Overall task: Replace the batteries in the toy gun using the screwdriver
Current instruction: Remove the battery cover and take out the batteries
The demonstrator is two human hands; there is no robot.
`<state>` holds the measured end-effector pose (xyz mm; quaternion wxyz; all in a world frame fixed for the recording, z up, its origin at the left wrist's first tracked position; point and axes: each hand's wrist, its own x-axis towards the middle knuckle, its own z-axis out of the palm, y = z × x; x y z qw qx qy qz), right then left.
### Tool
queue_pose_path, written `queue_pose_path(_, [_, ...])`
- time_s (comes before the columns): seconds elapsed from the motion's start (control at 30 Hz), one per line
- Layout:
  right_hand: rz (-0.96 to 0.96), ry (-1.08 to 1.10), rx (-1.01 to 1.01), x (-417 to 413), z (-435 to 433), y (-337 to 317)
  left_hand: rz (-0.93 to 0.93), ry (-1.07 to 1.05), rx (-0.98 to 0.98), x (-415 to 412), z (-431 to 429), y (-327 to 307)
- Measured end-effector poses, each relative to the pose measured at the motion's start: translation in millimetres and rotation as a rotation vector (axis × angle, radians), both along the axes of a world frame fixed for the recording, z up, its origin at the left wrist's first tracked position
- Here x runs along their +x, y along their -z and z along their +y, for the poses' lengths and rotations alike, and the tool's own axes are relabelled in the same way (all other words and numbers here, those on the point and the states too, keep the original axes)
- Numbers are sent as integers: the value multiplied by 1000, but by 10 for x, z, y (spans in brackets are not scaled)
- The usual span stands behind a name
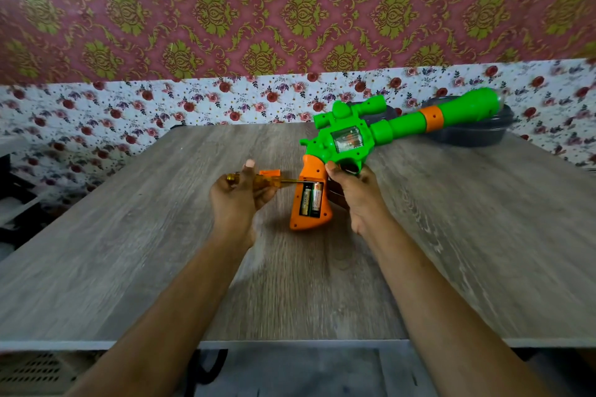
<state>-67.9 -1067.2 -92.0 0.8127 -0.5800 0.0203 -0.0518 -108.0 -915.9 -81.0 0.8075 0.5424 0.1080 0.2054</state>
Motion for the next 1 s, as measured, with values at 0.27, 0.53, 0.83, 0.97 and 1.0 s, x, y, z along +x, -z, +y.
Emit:
queue_pose_path(0.27, [-26, -44, 65, 3, 5, 0, -573, -158, 873, -239, -101, -103])
queue_pose_path(0.53, [-85, -74, 42, 11, 2, -7, -607, -224, 942, -189, -78, -73])
queue_pose_path(0.83, [-33, -102, -64, 51, 13, 43, 39, -24, 152, 94, 205, 18])
queue_pose_path(0.97, [-2, -76, -36, 53, 12, 55, 17, -23, 129, 99, 138, 28])
queue_pose_path(1.0, [9, -59, -34, 54, 9, 56, 0, -46, 136, 107, 130, 32])
